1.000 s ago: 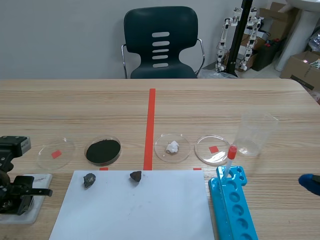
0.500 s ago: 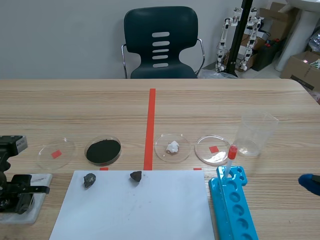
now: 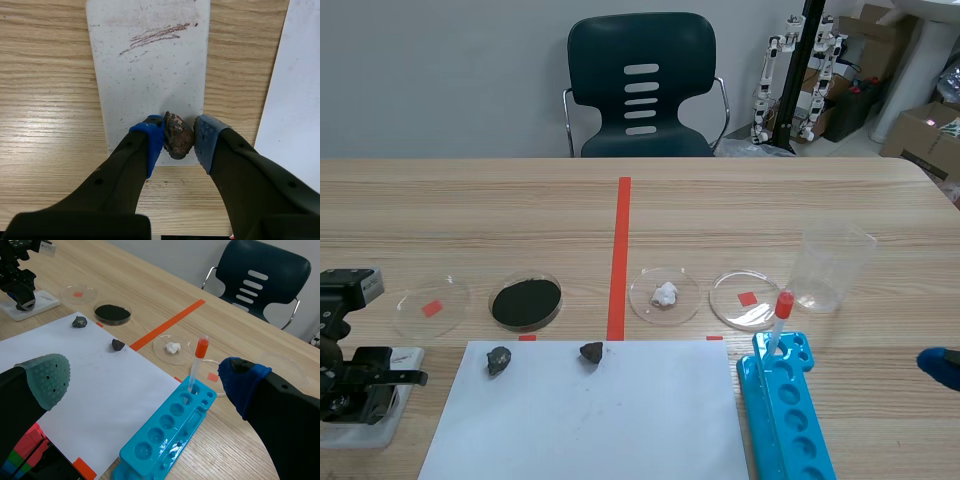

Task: Rub the mineral on the streak plate below the first streak

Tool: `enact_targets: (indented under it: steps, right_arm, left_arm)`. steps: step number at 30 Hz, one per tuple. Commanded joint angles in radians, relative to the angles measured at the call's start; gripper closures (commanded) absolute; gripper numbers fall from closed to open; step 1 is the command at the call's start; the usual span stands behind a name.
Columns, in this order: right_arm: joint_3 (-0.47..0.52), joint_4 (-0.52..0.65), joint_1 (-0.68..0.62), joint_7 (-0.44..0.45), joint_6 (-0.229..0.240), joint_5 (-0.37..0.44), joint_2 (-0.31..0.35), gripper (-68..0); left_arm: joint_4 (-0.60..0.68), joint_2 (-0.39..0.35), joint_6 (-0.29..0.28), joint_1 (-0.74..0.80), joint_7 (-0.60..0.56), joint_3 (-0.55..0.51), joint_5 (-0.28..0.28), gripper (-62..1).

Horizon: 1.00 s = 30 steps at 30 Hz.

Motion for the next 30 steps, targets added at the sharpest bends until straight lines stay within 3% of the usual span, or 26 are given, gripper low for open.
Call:
enact_targets:
  steps: [1, 8, 11, 14, 24, 27, 30]
  right_arm:
    - [0.002, 0.01, 0.001, 0.011, 0.0, 0.01, 0.003, -62.1]
    - [0.002, 0.01, 0.001, 0.011, 0.0, 0.01, 0.003, -62.1]
    - [0.002, 0.01, 0.001, 0.011, 0.0, 0.01, 0.003, -62.1]
    - [0.002, 0.01, 0.001, 0.011, 0.0, 0.01, 0.003, -62.1]
    - [0.002, 0.01, 0.001, 0.011, 0.0, 0.01, 0.003, -62.1]
    - [0.002, 0.01, 0.001, 0.011, 0.0, 0.01, 0.003, -62.1]
    - [0.002, 0.01, 0.001, 0.011, 0.0, 0.01, 0.003, -62.1]
  left_arm:
    - [-0.007, -0.001, 0.03, 0.008, 0.011, 0.002, 0.062, -5.3]
    - [-0.006, -0.001, 0.086, 0.007, 0.011, 0.002, 0.182, -5.3]
    - [-0.006, -0.001, 0.085, 0.007, 0.011, 0.002, 0.177, -5.3]
    - [-0.006, -0.001, 0.076, 0.007, 0.011, 0.002, 0.143, -5.3]
    - [-0.006, -0.001, -0.032, 0.008, 0.002, 0.002, -0.071, -5.3]
    - [-0.006, -0.001, -0.048, 0.008, 0.0, 0.002, -0.105, -5.3]
    - [-0.006, -0.001, -0.046, 0.008, -0.003, 0.002, -0.095, -5.3]
